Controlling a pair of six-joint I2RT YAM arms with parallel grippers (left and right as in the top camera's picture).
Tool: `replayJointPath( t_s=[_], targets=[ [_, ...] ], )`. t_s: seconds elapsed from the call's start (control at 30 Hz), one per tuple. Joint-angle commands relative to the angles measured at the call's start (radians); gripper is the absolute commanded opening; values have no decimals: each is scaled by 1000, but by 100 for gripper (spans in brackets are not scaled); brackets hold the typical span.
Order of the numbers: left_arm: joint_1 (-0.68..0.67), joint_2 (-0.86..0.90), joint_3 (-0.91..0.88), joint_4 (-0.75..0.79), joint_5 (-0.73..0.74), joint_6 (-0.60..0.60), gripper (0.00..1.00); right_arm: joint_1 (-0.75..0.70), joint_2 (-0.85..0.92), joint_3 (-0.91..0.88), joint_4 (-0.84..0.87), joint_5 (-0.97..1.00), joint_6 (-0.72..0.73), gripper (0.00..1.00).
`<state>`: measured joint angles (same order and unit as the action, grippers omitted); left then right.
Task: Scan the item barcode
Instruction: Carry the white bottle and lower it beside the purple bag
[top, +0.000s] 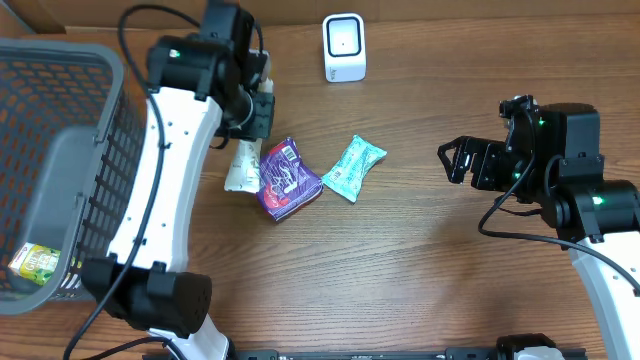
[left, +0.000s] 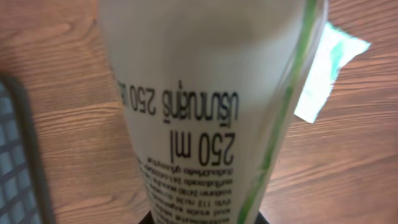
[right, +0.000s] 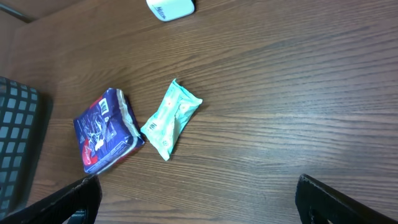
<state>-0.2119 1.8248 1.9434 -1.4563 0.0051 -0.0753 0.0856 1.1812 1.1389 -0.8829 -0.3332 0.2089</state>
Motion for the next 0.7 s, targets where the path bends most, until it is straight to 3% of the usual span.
replayJointPath(
  t_s=[0.0, 0.23, 0.4, 0.57, 0.67],
  targets=[
    [-5, -5, -100, 58, -26, -6, 4, 5, -1, 19, 5, -1, -5, 100],
    [0, -5, -239, 165, -164, -6, 4, 5, -1, 19, 5, -1, -5, 100],
    [23, -5, -353, 273, -174, -21, 4, 5, -1, 19, 5, -1, -5, 100],
    [64, -5, -504, 367, -273, -266, 4, 5, -1, 19, 5, -1, -5, 100],
    [82, -5, -588, 434, -304, -313, 4, 5, -1, 19, 5, -2, -5, 100]
  ],
)
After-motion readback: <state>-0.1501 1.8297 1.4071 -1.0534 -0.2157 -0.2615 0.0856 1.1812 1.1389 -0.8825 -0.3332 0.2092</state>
